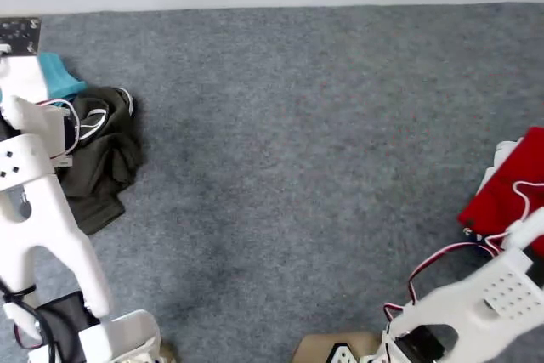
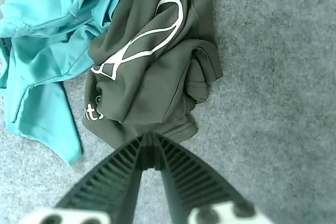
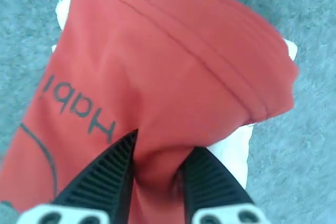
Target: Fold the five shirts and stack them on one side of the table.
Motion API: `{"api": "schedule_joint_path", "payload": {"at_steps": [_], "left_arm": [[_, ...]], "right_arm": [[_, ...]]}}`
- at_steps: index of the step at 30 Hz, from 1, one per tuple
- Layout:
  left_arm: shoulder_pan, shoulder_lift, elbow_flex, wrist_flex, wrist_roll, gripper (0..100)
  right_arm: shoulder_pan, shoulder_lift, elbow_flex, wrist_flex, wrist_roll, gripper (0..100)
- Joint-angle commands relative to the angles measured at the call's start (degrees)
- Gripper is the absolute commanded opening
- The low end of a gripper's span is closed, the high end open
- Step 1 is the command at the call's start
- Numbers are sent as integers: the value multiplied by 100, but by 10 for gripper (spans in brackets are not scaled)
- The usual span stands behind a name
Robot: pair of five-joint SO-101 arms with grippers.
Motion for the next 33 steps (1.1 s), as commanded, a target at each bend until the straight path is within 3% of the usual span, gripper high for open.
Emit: {"api": "schedule_joint_path", "payload": {"at_steps": [1,4,9,13,19,24,31,33], "left_arm": [[0,-229,-4,-62,-44,6],[0,-220,-4,-62,-53,6],[0,-193,-4,-70,-53,6],[0,-185,-4,-79,-53,6],[0,-185,4,-158,-53,6],[0,-176,4,-158,-53,6],[0,-176,4,-158,-53,6],[0,-176,4,-158,-53,6]], "right_arm": [[136,-92,-105,-356,246,16],[251,-110,-105,-541,492,51],[488,-382,-167,-497,527,229],[532,-558,-167,-479,527,258],[374,-831,-202,75,422,257],[-215,-1068,-193,1112,18,249],[-1068,-734,-167,1613,-589,14],[-1165,-593,-167,1613,-695,16]]}}
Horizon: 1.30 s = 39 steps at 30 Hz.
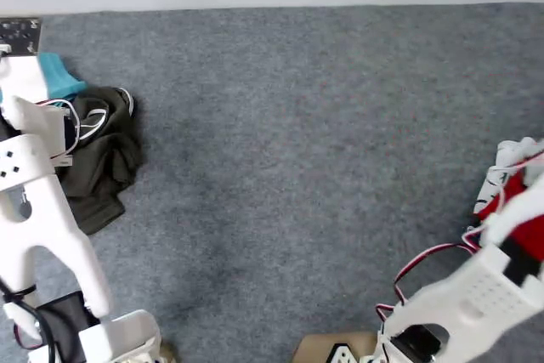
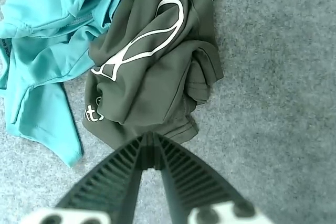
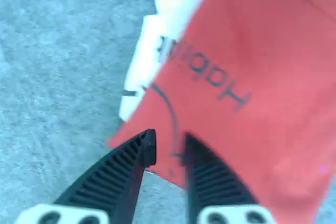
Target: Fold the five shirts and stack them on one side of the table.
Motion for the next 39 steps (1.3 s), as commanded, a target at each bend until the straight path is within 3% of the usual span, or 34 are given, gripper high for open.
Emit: {"api": "schedule_joint_path", "payload": {"at_steps": [1,15,28,39], "left_arm": [[0,-176,-13,-105,-53,6],[0,-176,-13,-105,-62,6],[9,-176,-13,-105,-53,6],[624,-176,-13,-105,-35,6]], "right_arm": [[-180,66,-167,84,-255,17],[-40,831,-167,-163,-255,9],[4,1226,-158,382,114,9],[-57,1288,791,374,158,9]]}}
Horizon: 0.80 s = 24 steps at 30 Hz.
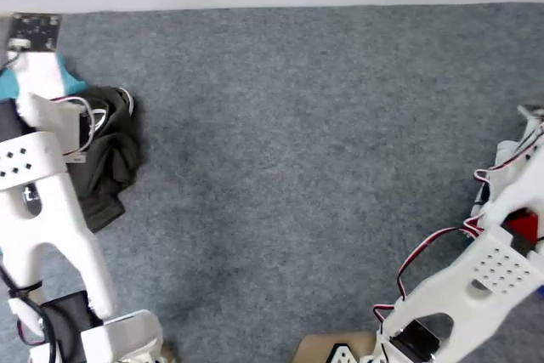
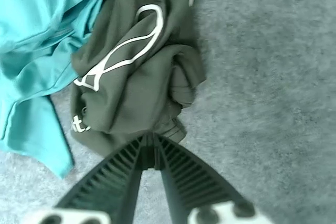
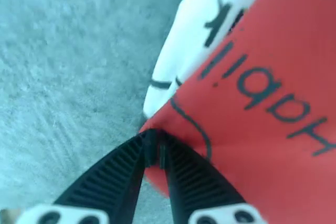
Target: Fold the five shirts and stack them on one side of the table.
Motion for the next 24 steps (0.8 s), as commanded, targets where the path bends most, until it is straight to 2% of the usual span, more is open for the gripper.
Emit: {"api": "schedule_joint_path", "payload": {"at_steps": [1,6,15,24], "left_arm": [[141,-176,-13,-105,-35,6],[132,-176,-13,-114,-44,6],[132,-167,-4,-114,-44,6],[132,-176,277,-220,-53,6]], "right_arm": [[4,-31,193,251,62,9],[-57,-101,264,242,62,9],[-154,-708,-519,154,53,9],[-136,-637,-923,-1798,18,9]]}}
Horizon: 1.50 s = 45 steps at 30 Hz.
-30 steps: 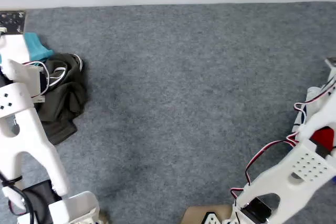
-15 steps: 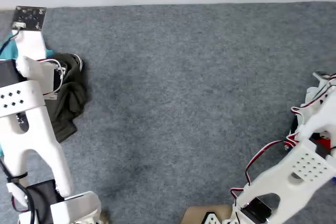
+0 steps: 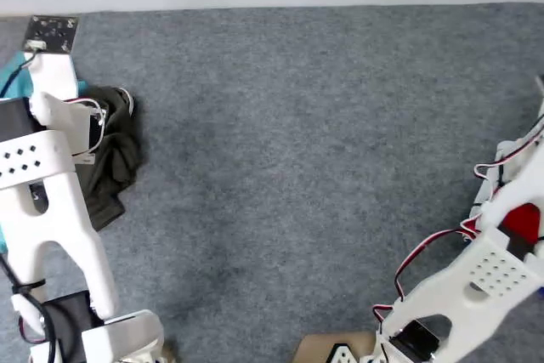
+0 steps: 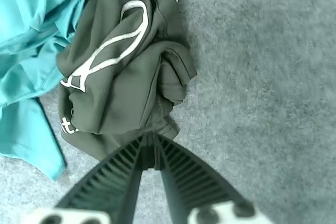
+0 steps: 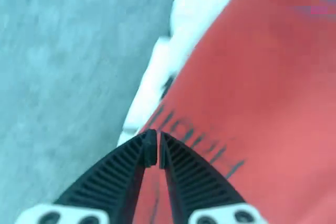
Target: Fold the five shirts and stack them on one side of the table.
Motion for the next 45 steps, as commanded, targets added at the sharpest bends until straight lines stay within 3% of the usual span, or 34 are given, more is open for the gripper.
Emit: {"api": "schedule_joint_path", "payload": {"at_steps": [1,7,12,22,32,41,45], "left_arm": [[35,-176,4,-114,-44,6],[44,-176,13,-123,-53,6],[44,-176,13,-123,-53,6],[44,-176,13,-123,-53,6],[44,-185,13,-123,-53,6],[44,-185,13,-123,-53,6],[44,-185,22,-123,-53,6]], "right_arm": [[-40,-224,-255,-945,18,9],[-66,927,-281,-2141,18,9],[-48,1455,-290,-2246,26,9],[-251,277,-1134,-919,18,9],[-286,-338,-1169,1332,35,9],[312,-321,114,1332,62,9],[655,-321,888,760,62,9]]}}
